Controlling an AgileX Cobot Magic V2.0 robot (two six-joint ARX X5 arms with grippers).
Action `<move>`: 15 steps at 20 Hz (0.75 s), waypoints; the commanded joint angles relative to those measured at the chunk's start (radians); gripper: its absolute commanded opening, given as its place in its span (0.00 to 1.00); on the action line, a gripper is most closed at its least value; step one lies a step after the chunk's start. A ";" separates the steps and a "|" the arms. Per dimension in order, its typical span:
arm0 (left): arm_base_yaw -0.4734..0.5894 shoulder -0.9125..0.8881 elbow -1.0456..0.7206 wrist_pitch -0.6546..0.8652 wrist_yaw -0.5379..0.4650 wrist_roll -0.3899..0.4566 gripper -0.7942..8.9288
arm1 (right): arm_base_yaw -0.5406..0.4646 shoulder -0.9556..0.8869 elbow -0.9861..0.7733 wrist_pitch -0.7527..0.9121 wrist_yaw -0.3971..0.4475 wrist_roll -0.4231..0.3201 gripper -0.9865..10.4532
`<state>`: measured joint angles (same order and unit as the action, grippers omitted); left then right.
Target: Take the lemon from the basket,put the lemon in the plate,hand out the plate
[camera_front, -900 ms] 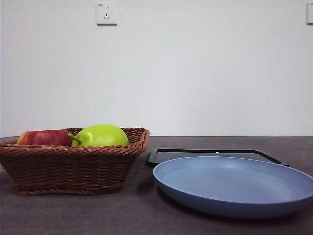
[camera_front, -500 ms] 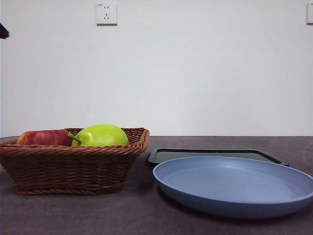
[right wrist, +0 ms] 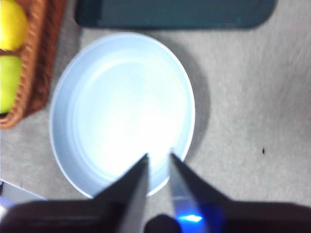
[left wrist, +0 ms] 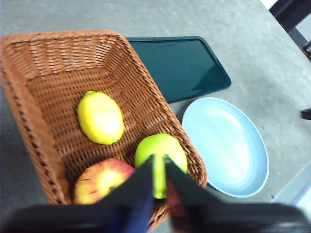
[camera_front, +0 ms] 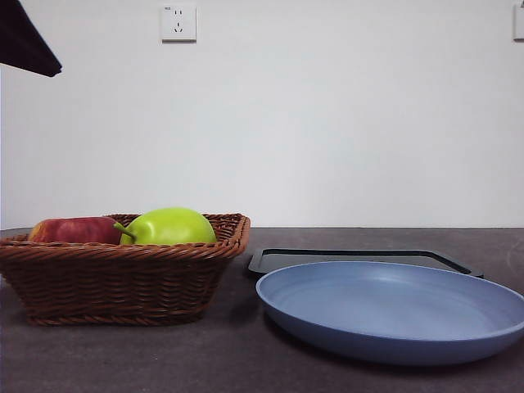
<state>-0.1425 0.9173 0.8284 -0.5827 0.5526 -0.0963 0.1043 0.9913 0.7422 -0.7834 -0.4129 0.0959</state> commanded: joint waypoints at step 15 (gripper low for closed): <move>-0.016 0.008 0.014 0.005 -0.001 -0.035 0.48 | 0.021 0.479 0.016 0.185 -0.008 0.026 0.29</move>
<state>-0.1539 0.9176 0.8284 -0.5827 0.5526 -0.1246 0.1219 1.4590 0.7425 -0.6018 -0.4198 0.1123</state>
